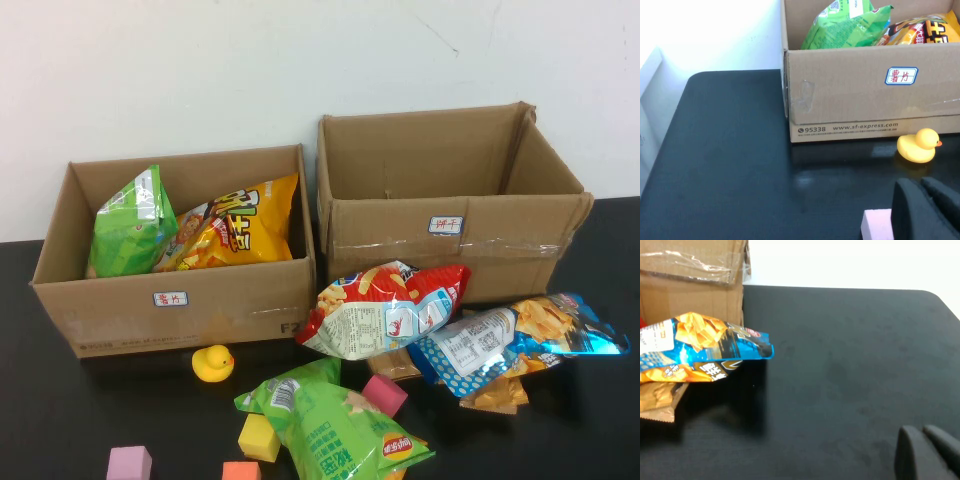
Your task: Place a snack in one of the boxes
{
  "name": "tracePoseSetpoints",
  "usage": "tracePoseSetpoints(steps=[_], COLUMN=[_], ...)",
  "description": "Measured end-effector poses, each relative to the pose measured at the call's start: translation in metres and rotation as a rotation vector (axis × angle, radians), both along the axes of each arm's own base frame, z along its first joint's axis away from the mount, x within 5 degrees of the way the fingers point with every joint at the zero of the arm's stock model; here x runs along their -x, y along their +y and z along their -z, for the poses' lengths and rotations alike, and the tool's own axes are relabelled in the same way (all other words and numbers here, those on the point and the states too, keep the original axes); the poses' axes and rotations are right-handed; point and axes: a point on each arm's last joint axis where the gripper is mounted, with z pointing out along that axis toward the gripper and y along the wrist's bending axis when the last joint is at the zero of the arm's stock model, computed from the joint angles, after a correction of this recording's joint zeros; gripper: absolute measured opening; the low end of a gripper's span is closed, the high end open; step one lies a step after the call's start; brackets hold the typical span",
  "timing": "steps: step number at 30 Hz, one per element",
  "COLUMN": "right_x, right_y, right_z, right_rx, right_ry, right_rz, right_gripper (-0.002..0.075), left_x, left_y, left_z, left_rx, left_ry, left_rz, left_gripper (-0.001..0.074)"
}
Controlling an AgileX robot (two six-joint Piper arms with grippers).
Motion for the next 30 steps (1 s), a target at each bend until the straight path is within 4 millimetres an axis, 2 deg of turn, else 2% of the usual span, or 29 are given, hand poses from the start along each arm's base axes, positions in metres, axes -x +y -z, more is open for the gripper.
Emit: tracePoseSetpoints(steps=[30], right_x=[0.0000], right_y=[0.0000], right_z=[0.0000], right_rx=[-0.010], right_ry=[-0.001], right_rz=[0.004], right_gripper=[-0.0001], left_x=[0.0000], left_y=[0.0000], left_z=[0.0000], left_rx=[0.000], left_ry=[0.000], left_rz=[0.000], left_gripper=[-0.0003])
